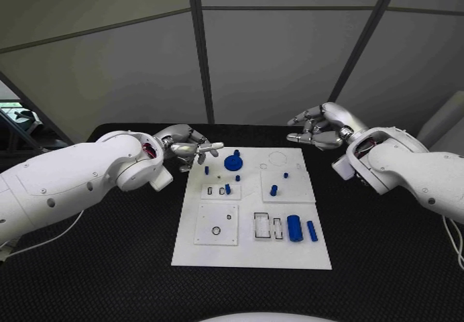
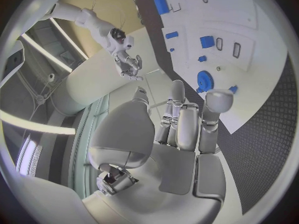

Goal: Assemble the parts on the task board

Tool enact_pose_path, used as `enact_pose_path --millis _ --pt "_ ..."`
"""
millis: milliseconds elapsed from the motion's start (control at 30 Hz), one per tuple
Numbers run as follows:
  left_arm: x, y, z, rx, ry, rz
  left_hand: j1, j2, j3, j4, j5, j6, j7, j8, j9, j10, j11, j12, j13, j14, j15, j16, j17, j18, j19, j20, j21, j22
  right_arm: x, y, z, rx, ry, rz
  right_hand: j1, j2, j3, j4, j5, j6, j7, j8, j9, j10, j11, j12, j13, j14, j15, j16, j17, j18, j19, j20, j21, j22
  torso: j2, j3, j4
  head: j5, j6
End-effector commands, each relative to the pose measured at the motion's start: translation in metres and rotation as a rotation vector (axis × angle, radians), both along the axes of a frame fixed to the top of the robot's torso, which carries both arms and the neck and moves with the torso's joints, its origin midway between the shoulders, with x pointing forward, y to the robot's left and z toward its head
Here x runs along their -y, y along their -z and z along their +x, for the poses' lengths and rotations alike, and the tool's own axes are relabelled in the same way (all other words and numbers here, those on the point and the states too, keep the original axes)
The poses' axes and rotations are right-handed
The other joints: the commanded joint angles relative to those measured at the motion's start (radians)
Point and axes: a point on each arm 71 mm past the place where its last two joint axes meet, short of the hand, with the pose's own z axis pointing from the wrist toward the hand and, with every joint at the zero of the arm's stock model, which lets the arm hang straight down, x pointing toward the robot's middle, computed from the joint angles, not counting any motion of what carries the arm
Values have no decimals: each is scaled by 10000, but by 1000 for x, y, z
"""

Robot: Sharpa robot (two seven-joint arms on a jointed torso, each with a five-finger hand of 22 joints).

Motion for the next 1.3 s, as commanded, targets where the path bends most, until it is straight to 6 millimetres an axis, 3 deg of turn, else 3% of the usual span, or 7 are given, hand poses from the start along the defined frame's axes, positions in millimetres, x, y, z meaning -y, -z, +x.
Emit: enact_pose_path --millis 33,133,233,367,500,567,1300 --pt "4 10 1 -914 800 2492 -110 111 -194 -1 -69 128 -224 755 512 650 -132 1606 1590 581 -74 780 1403 -337 469 -86 774 1178 14 1 6 -949 264 1439 -7 145 -26 -64 99 -74 12 -9 -38 -242 20 -303 -322 74 -63 -276 -293 196 -207 13 -277 -384 -142 25 56 41 -78" --pt "11 14 5 -1181 861 3070 -244 300 -310 -1 -100 219 -406 1223 966 1320 -311 2555 2642 795 -226 1166 1860 -534 1037 -221 1498 2351 19 2 9 -1106 412 1680 101 225 -2 -148 150 -148 14 -19 -93 -826 7 -1231 -1254 -235 -71 -1118 -1146 375 -713 4 -1092 -1462 -200 33 76 -10 -139" --pt "18 18 8 -1425 783 3555 -148 525 -286 -21 -35 -78 -354 1071 1043 1216 -296 2383 2446 827 -234 1216 1924 -658 1368 -262 1885 3015 17 2 11 -1233 254 1862 350 339 160 -210 182 -113 10 0 -130 -1116 5 -2199 -2005 -1021 -80 -3370 -3260 688 -1687 -10 -2801 -3565 -244 41 63 5 -168" --pt "27 24 12 -1696 694 4011 130 707 -189 -105 102 -104 -345 966 1095 1085 -288 2112 2168 833 -236 1220 1935 -715 1542 -276 2070 3341 9 1 11 -1067 -65 2051 657 439 492 -131 204 15 44 -74 -191 -1522 88 -3744 -3142 -2326 52 -6762 -5742 663 -2190 85 -4071 -4333 -238 74 81 22 -192" --pt "36 29 17 -2046 606 4414 170 791 -190 -75 108 -126 -328 868 1117 777 -277 1610 1594 837 -242 1222 1942 -636 1397 -287 1859 2953 2 0 12 -801 -381 2164 860 300 988 148 223 -332 270 -467 -217 -2103 629 -5788 -4980 -4502 845 -9862 -7371 418 -3949 713 -6566 -5764 -249 83 72 26 -237" --pt "40 31 18 -2233 615 4544 196 830 -223 -58 99 -162 -302 757 1140 505 -256 1169 1149 837 -231 1218 1942 -535 1208 -283 1525 2408 0 0 13 -713 -494 2172 763 120 1297 174 222 -234 334 -710 -239 -1217 736 -6736 -6578 -3699 851 -11203 -8696 669 -3230 1137 -7869 -6768 -227 64 74 13 -233" --pt "63 36 15 -2705 1292 5537 48 957 -460 -10 109 197 -431 770 1528 816 -364 1155 1246 841 -321 1209 1952 -737 1869 -368 1991 3394 -7 -3 9 -382 -669 2091 452 -30 1465 -273 315 -97 643 -999 -204 -1176 929 -7293 -8076 -3397 1111 -12232 -9942 652 -2531 1188 -9227 -7766 -166 60 70 3 -346"
